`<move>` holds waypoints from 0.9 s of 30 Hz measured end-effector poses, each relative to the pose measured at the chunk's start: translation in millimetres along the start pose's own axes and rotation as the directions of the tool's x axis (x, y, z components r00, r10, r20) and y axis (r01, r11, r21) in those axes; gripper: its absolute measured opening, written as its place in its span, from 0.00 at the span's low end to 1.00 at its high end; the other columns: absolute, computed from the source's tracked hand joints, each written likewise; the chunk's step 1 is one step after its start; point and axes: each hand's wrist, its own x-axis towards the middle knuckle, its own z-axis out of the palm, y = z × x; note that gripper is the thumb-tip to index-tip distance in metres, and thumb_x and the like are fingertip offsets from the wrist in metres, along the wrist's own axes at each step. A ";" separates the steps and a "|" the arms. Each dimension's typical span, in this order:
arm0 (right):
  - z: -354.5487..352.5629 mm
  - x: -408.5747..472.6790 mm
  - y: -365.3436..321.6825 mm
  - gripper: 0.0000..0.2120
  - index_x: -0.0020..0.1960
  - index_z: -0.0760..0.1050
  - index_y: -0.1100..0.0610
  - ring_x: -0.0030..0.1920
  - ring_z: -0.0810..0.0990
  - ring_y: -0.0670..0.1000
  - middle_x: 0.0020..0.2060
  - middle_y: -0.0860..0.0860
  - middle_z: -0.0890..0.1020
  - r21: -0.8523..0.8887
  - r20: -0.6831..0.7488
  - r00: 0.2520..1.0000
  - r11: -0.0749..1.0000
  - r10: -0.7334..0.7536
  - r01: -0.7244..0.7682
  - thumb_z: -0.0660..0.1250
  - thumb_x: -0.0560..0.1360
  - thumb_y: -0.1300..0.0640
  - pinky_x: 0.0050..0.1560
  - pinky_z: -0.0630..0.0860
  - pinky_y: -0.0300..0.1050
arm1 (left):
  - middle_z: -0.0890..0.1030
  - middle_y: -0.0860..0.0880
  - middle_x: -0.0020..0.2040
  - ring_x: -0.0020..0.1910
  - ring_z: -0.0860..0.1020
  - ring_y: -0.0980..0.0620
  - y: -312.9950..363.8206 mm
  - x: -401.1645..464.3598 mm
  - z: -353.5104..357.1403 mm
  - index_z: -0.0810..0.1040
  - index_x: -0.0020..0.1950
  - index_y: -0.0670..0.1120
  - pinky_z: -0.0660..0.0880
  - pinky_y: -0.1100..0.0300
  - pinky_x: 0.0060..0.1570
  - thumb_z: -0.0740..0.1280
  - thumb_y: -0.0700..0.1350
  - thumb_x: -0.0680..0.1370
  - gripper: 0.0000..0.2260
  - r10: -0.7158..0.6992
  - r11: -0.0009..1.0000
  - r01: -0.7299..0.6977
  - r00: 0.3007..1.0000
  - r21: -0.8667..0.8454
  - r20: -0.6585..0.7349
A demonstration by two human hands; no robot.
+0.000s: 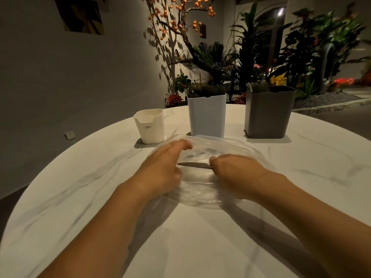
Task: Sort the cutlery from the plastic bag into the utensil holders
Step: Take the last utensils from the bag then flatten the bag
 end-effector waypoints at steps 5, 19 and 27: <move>3.5 -0.5 10.6 0.09 0.60 0.76 0.52 0.49 0.75 0.48 0.51 0.48 0.79 0.132 -0.031 0.999 0.990 -0.042 0.046 0.59 0.83 0.55 0.56 0.76 0.43 | 0.65 0.57 0.76 0.74 0.64 0.54 -11.3 -1.7 1.0 0.66 0.74 0.55 0.62 0.61 0.71 0.65 0.38 0.79 0.25 -0.091 0.987 0.079 0.992 0.142 0.082; 8.1 7.0 0.2 0.02 0.53 0.71 0.43 0.43 0.75 0.46 0.43 0.42 0.77 0.440 -0.198 0.979 0.888 -0.048 0.133 0.60 0.83 0.50 0.46 0.72 0.37 | 0.82 0.57 0.50 0.51 0.81 0.58 17.3 8.8 3.8 0.79 0.51 0.56 0.74 0.75 0.39 0.72 0.36 0.77 0.14 -0.179 0.835 0.088 0.977 -0.543 -0.117; -7.5 9.4 -11.0 0.06 0.55 0.73 0.53 0.49 0.77 0.50 0.48 0.51 0.79 0.694 -0.097 0.990 0.706 -0.102 0.141 0.60 0.81 0.61 0.54 0.76 0.43 | 0.80 0.57 0.35 0.38 0.76 0.55 39.2 3.9 -23.8 0.81 0.51 0.52 0.74 0.61 0.39 0.70 0.62 0.74 0.15 -0.141 0.774 0.185 0.983 -0.606 0.121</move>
